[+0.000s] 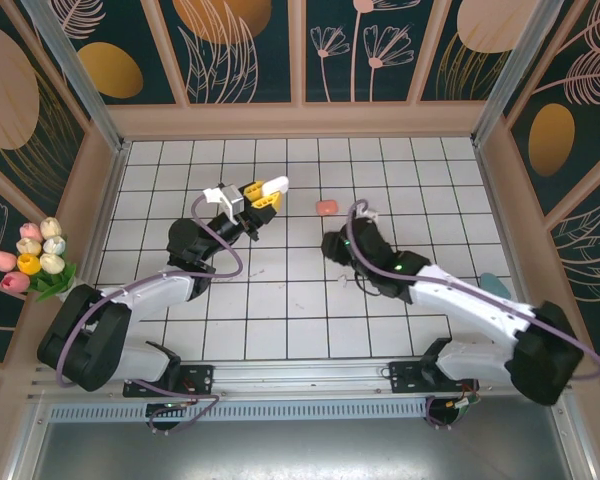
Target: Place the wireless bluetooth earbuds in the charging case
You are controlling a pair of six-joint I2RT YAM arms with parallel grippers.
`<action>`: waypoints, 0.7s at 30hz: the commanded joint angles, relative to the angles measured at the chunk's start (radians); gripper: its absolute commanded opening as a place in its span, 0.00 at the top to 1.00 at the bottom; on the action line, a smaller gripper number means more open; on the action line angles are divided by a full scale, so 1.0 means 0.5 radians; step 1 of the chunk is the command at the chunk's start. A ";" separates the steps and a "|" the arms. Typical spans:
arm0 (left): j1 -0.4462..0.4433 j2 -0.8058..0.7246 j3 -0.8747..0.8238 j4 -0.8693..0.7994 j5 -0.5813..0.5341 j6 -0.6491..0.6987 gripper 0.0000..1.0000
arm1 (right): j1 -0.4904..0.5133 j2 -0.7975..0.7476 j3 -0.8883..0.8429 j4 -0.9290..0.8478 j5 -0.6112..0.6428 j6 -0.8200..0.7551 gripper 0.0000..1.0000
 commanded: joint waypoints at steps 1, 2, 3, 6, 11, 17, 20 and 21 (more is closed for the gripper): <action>-0.018 0.030 0.047 0.101 0.065 -0.056 0.99 | -0.026 -0.135 0.149 0.157 -0.100 -0.111 0.39; -0.022 0.037 0.050 0.100 0.071 -0.056 0.99 | -0.029 -0.139 0.199 0.179 -0.114 -0.122 0.38; -0.027 0.042 0.056 0.095 0.077 -0.056 0.99 | -0.030 -0.132 0.239 0.198 -0.128 -0.131 0.38; -0.041 0.059 0.071 0.073 0.097 -0.055 0.99 | -0.030 -0.067 0.368 0.254 -0.196 -0.157 0.37; -0.061 0.081 0.096 0.034 0.113 -0.041 0.99 | -0.030 0.053 0.491 0.325 -0.235 -0.187 0.37; -0.075 0.097 0.111 0.011 0.112 -0.035 1.00 | -0.025 0.102 0.512 0.379 -0.274 -0.170 0.37; -0.079 0.108 0.118 0.005 0.115 -0.029 1.00 | -0.021 0.116 0.511 0.398 -0.298 -0.157 0.37; -0.083 0.114 0.120 0.006 0.113 -0.027 1.00 | -0.018 0.117 0.508 0.404 -0.302 -0.153 0.37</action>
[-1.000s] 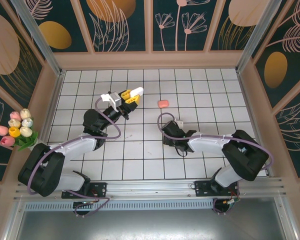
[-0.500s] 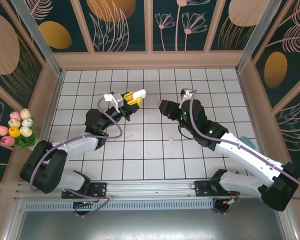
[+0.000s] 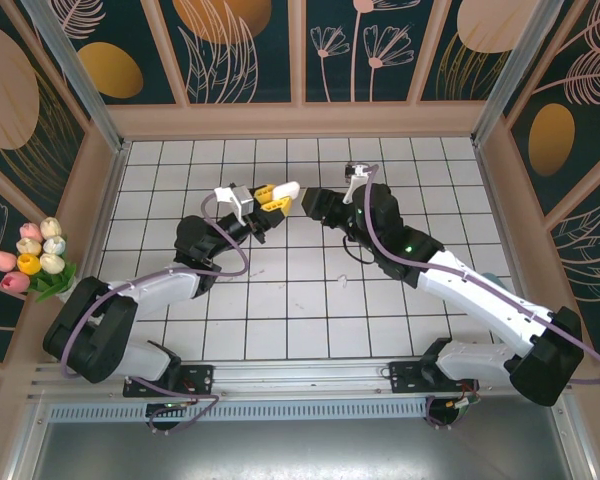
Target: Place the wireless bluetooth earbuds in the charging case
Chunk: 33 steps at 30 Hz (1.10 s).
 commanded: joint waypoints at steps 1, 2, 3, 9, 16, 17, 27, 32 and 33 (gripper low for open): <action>-0.014 0.024 0.060 0.028 0.019 -0.004 1.00 | 0.009 0.022 0.062 0.111 -0.052 -0.001 0.37; -0.019 0.030 0.063 0.028 0.020 0.000 1.00 | 0.015 0.023 0.070 0.111 -0.053 -0.003 0.37; -0.019 0.035 0.063 0.028 0.016 0.003 1.00 | 0.023 0.023 0.073 0.109 -0.056 0.001 0.37; -0.022 0.058 0.078 0.028 0.015 0.003 1.00 | 0.047 0.032 0.072 0.112 -0.077 0.022 0.37; -0.031 0.068 0.082 0.028 0.027 0.003 1.00 | 0.047 0.119 0.127 0.130 -0.082 0.015 0.37; -0.035 0.065 0.080 0.028 0.029 0.003 1.00 | 0.043 0.132 0.147 0.127 -0.079 0.008 0.37; -0.053 0.046 0.054 0.016 0.047 0.009 1.00 | -0.043 0.214 0.317 0.127 -0.123 -0.035 0.38; -0.065 0.038 0.057 0.012 0.045 0.015 1.00 | -0.069 0.280 0.379 0.100 -0.153 -0.051 0.38; -0.065 0.039 0.057 0.008 0.039 0.015 1.00 | -0.071 0.281 0.388 0.092 -0.152 -0.053 0.38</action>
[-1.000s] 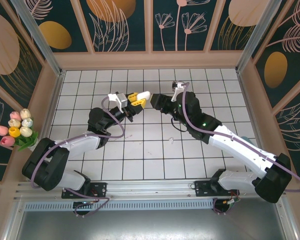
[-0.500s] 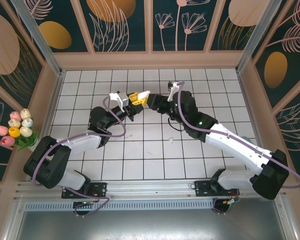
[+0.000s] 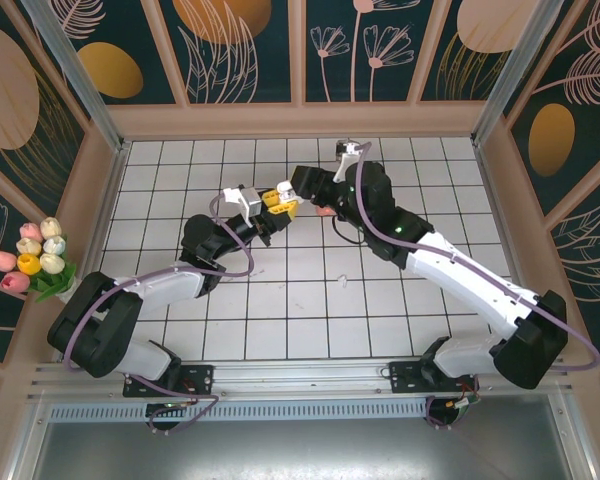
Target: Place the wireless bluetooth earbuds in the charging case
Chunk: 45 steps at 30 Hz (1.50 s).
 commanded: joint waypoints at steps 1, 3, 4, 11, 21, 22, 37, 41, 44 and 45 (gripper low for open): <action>-0.014 -0.027 0.030 0.042 0.026 0.019 1.00 | -0.015 0.011 0.063 0.026 -0.034 -0.045 0.38; -0.013 -0.028 0.023 0.044 0.003 0.025 1.00 | -0.029 -0.047 0.043 0.015 -0.008 -0.042 0.38; -0.013 -0.028 0.017 0.043 -0.010 0.029 1.00 | -0.040 -0.092 0.026 -0.005 0.023 -0.037 0.38; -0.012 -0.073 -0.038 0.064 -0.140 0.091 1.00 | -0.165 -0.446 -0.321 -0.457 0.298 0.107 0.38; -0.011 -0.159 -0.023 -0.037 -0.235 0.201 1.00 | -0.171 -0.342 -0.949 -0.699 0.259 0.001 0.38; -0.013 -0.166 -0.022 -0.042 -0.236 0.201 1.00 | -0.165 -0.293 -0.974 -0.689 0.244 -0.044 0.37; -0.014 -0.188 -0.003 -0.081 -0.237 0.187 1.00 | -0.081 0.318 -0.907 -0.646 0.058 -0.321 0.39; -0.014 -0.188 -0.008 -0.081 -0.235 0.186 1.00 | -0.058 0.412 -0.865 -0.635 0.083 -0.338 0.41; -0.014 -0.189 -0.011 -0.080 -0.235 0.187 1.00 | -0.049 0.465 -0.832 -0.625 0.079 -0.351 0.41; -0.014 -0.190 -0.012 -0.081 -0.237 0.188 1.00 | -0.045 0.486 -0.820 -0.625 0.080 -0.355 0.41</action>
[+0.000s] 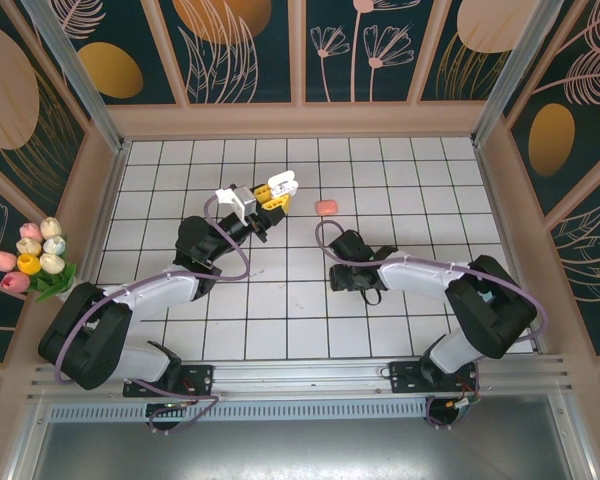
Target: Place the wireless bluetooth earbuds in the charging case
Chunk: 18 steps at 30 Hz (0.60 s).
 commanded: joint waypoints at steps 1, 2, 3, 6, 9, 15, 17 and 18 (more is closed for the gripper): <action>-0.014 -0.046 0.016 0.024 -0.019 0.024 1.00 | 0.020 0.070 0.075 0.018 -0.006 -0.044 0.41; -0.012 -0.045 0.016 0.026 -0.019 0.024 1.00 | 0.021 0.082 0.083 0.018 -0.006 -0.044 0.42; -0.012 -0.046 0.016 0.026 -0.019 0.024 1.00 | 0.024 0.092 0.094 0.017 -0.006 -0.044 0.42; -0.012 -0.045 0.015 0.026 -0.019 0.021 1.00 | 0.038 0.090 0.127 -0.005 0.000 -0.031 0.42; -0.014 -0.043 0.016 0.031 -0.019 0.019 1.00 | 0.057 0.043 0.147 -0.042 0.008 0.003 0.42; -0.012 -0.034 0.028 0.041 -0.014 0.009 1.00 | 0.059 -0.123 0.112 -0.118 0.043 0.067 0.42; -0.014 -0.033 0.030 0.040 -0.010 0.009 1.00 | 0.060 -0.179 0.099 -0.119 0.030 0.084 0.42; -0.012 -0.034 0.033 0.041 -0.010 0.008 1.00 | 0.058 -0.193 0.099 -0.120 0.023 0.096 0.42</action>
